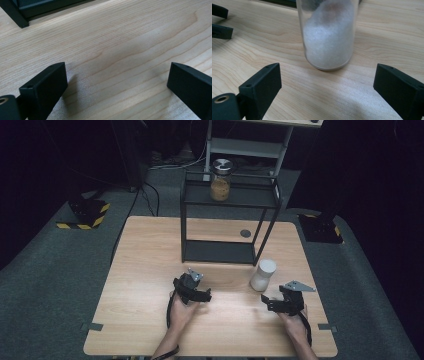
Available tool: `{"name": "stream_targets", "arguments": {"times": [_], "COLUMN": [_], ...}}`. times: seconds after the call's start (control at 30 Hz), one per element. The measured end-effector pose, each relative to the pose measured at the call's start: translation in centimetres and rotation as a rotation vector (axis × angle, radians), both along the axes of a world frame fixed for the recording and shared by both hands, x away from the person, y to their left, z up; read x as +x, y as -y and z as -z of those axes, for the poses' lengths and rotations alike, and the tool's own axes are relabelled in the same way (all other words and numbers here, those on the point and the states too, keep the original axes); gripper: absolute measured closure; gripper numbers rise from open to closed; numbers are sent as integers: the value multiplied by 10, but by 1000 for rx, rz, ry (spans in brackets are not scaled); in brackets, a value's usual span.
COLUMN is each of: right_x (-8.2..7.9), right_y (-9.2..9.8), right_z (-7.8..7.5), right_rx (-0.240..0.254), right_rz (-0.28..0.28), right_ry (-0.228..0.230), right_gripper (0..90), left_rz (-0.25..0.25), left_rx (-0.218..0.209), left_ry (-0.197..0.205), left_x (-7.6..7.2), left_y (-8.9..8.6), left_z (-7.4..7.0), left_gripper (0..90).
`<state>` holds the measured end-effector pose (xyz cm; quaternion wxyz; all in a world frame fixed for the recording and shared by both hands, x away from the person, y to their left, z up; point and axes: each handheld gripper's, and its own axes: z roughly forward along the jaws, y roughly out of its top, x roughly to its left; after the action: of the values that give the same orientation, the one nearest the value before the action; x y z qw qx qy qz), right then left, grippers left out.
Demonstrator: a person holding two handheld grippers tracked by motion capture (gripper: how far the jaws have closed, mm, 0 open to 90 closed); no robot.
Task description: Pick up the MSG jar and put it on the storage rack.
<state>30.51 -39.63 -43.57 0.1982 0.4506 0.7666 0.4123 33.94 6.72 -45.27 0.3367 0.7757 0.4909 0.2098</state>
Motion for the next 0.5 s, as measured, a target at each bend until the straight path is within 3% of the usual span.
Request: {"name": "stream_targets", "arguments": {"times": [0.33, 0.5], "right_x": [11, 16], "right_y": [-19, -26], "right_z": [-4, -8], "right_rx": [-46, -36], "right_rz": [7, 12], "right_ry": [9, 22], "right_gripper": [69, 74], "left_rz": [-1, -3], "left_rx": [-5, -3], "left_ry": [0, 1], "left_x": [0, 0], "left_y": [-1, 0], "left_z": [0, 0], "left_gripper": [34, 36]}}
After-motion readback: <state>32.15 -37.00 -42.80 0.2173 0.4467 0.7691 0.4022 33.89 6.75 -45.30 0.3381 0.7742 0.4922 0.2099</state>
